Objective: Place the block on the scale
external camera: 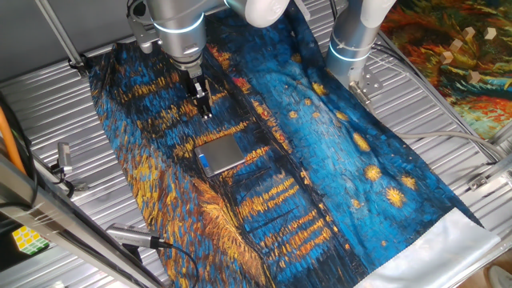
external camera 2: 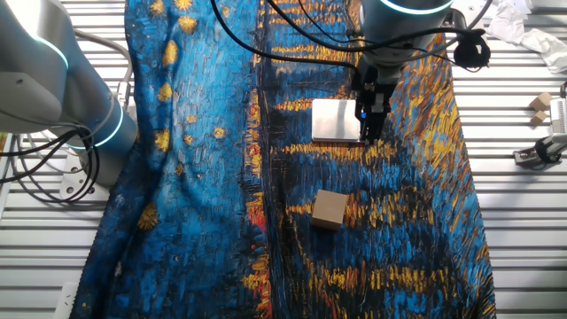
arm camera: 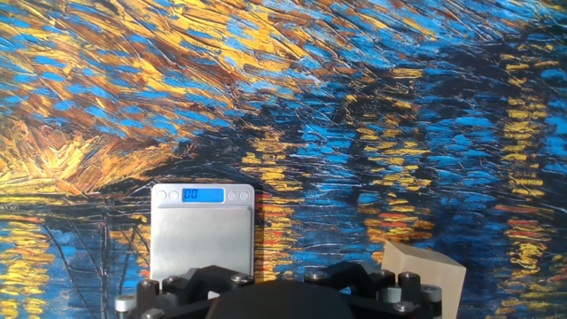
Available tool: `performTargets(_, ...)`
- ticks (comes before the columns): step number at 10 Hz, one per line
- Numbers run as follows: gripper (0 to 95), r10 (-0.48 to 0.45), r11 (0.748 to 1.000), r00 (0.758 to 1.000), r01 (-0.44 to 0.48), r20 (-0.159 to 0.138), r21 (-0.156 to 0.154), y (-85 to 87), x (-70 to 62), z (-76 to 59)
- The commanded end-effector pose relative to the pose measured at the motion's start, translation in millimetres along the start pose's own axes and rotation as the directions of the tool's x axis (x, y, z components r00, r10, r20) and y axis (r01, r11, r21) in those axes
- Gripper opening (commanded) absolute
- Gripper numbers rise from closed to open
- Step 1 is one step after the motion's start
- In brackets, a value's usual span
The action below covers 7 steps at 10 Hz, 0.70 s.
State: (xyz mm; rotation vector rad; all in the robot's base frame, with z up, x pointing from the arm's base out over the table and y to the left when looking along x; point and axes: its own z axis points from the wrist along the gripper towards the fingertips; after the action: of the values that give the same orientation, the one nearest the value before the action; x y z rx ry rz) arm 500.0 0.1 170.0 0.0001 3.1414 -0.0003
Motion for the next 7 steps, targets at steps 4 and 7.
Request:
performTargets(4, 0.0, -0.002, 0.999, 0.997, 0.005, -0.077, 0.041, 0.0, 0.0, 0.2)
performTargets(7, 0.0, 0.030, 0.999, 0.997, -0.032, -0.077, -0.026, -0.1, 0.0, 0.1)
